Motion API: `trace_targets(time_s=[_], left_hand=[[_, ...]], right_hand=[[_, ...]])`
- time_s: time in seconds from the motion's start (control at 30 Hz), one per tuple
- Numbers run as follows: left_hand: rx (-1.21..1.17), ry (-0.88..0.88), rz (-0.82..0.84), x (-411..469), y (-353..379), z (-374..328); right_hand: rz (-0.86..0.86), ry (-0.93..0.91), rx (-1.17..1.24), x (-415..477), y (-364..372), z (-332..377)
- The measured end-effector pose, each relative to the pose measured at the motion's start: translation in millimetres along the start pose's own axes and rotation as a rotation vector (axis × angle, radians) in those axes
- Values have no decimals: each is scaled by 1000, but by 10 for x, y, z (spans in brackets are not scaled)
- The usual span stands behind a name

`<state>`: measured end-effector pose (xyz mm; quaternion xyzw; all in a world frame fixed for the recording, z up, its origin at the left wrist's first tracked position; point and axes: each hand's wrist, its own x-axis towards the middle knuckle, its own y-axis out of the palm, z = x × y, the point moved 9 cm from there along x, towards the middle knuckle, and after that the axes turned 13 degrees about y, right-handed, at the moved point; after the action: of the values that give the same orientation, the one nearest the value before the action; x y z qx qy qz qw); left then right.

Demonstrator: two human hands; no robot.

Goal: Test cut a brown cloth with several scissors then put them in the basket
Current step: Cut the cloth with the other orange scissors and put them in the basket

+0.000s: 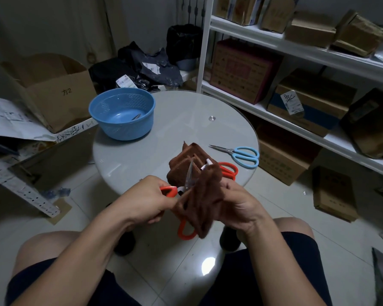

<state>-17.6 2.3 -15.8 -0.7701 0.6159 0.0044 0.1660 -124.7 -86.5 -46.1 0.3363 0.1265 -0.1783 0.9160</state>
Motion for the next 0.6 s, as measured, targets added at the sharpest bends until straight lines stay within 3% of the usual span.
trace_targets(time_s=[0.17,0.4,0.53,0.6], left_hand=[[249,2,-69,26,-35,-33],[234,23,-74,26,-26,-31],[207,74,4,-69,-41,-70],[174,62,-48,-143,-143,-9]], right_hand=[[-184,-129,-82,98,49,93],[-279,-172,10,202,-63,100],[-406,-227,419,33,-527,271],[-509,-255,425,-152,-801,449]])
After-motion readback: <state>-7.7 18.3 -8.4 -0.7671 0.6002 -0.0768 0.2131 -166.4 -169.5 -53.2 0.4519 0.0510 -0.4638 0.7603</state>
